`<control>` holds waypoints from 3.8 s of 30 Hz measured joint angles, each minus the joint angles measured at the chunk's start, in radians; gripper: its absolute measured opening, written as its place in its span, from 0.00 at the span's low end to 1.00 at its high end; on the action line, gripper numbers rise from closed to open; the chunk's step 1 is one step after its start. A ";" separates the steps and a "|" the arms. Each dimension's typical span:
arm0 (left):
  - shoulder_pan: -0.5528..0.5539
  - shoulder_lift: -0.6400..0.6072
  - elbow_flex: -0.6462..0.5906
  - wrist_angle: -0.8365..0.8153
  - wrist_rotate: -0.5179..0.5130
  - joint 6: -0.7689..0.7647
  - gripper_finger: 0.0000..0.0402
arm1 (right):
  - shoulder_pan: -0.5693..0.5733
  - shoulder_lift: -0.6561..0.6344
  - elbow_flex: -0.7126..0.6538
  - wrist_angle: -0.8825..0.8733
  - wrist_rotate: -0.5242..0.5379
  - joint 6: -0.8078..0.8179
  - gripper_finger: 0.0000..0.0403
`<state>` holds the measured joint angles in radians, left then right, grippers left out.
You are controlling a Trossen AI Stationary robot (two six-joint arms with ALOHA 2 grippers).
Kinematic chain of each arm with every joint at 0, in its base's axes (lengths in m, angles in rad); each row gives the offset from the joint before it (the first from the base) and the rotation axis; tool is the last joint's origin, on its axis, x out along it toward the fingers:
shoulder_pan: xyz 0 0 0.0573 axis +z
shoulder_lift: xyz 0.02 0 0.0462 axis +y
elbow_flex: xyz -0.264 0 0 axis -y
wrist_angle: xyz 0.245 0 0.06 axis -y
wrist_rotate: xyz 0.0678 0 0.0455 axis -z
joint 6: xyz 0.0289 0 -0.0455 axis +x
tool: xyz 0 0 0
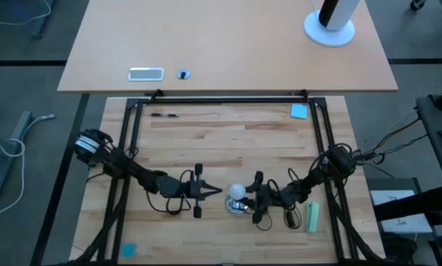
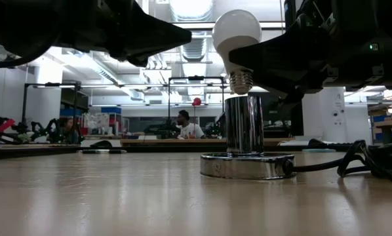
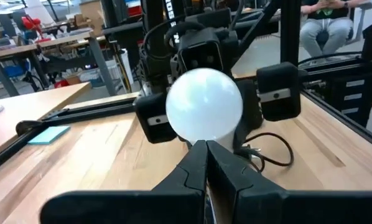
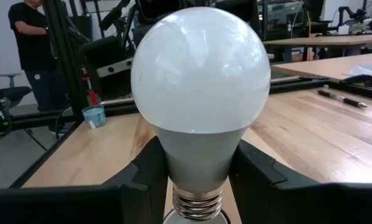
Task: Screw lightbulb
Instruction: Insert the lightbulb into the lamp
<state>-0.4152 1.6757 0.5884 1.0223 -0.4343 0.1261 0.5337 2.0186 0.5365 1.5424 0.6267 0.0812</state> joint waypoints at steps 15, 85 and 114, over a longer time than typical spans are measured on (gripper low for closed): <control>0.008 0.019 0.053 -0.051 0.000 -0.003 0.00 | 0.005 -0.001 0.002 -0.114 -0.004 0.037 0.31; 0.040 0.024 0.195 -0.410 0.101 -0.126 0.00 | 0.023 -0.086 0.005 -0.310 -0.023 0.053 0.53; 0.040 0.022 0.195 -0.411 0.077 -0.128 0.00 | 0.043 -0.267 -0.003 -0.590 -0.023 0.103 0.54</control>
<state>-0.3748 1.6981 0.7830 0.6117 -0.3569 -0.0021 0.5767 1.7519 0.5339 0.9527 0.6037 0.1845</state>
